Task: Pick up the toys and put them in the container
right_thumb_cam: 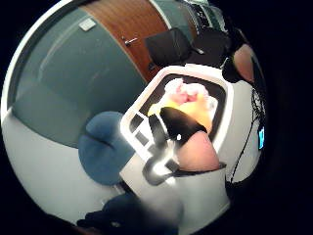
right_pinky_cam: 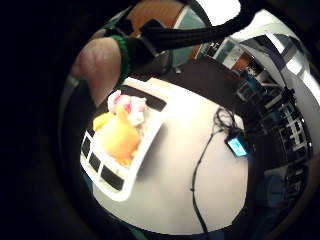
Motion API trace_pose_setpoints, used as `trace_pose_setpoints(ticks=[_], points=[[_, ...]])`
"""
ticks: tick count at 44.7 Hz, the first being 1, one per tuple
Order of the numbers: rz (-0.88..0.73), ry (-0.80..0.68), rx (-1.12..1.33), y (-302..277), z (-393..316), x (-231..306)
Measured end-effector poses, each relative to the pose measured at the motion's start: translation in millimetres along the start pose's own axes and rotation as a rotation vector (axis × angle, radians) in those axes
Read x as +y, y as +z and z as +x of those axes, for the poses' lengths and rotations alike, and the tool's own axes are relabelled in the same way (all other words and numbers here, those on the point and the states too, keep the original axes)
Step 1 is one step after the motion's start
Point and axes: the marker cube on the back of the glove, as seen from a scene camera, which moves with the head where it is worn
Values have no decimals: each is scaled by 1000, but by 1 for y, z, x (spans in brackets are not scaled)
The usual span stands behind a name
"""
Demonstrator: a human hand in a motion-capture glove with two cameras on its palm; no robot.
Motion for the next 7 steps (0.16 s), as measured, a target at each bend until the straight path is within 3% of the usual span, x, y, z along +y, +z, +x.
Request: trace_pose_setpoints(ticks=[2, 7], points=[[21, -45, -23, -9, 17, 25], [70, 350, -401, -42, -13, 46]])
